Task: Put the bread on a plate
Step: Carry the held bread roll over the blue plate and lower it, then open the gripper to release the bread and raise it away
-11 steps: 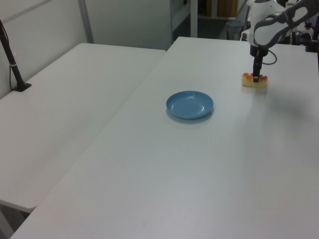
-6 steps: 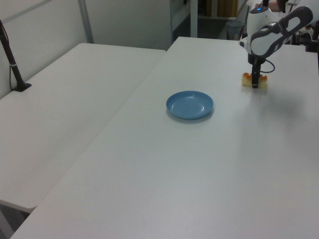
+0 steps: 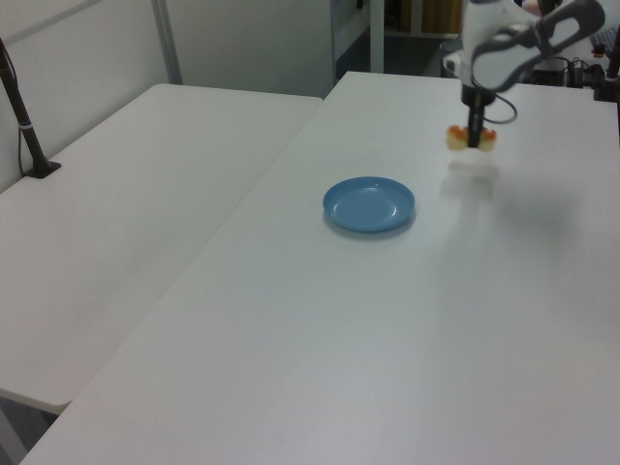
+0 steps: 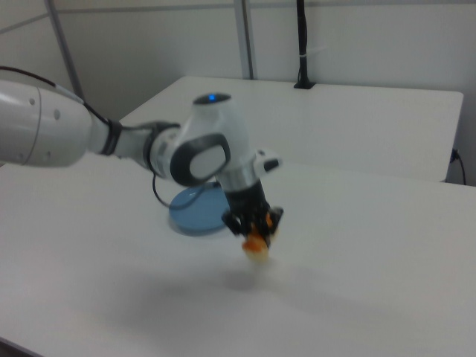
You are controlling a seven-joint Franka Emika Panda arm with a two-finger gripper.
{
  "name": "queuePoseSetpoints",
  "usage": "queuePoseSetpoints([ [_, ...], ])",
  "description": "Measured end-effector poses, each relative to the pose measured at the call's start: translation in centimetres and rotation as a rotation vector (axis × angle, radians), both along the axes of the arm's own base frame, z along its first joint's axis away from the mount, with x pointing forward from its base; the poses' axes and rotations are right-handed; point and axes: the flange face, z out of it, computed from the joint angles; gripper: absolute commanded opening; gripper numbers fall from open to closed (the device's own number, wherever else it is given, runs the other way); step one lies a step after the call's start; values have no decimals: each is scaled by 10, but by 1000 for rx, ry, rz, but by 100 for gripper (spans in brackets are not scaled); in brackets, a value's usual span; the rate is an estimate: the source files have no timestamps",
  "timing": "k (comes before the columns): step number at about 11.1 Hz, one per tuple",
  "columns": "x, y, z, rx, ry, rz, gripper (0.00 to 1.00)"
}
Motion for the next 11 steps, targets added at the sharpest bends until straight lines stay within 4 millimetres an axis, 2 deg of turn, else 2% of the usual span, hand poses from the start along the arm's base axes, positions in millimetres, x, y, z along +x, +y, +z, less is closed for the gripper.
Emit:
queuePoseSetpoints([
  [2, 43, 52, 47, 75, -104, 35, 3],
  [3, 59, 84, 59, 100, -143, 42, 3],
  [4, 76, 119, 63, 116, -166, 35, 4],
  [5, 92, 155, 58, 126, -174, 20, 6],
  [6, 107, 188, 43, 131, -167, 16, 6],
  [8, 128, 236, 5, 129, -139, 19, 7],
  [9, 134, 249, -8, 125, -130, 23, 19],
  [10, 137, 257, -15, 122, -125, 29, 62],
  [11, 137, 259, -18, 121, -121, 30, 100],
])
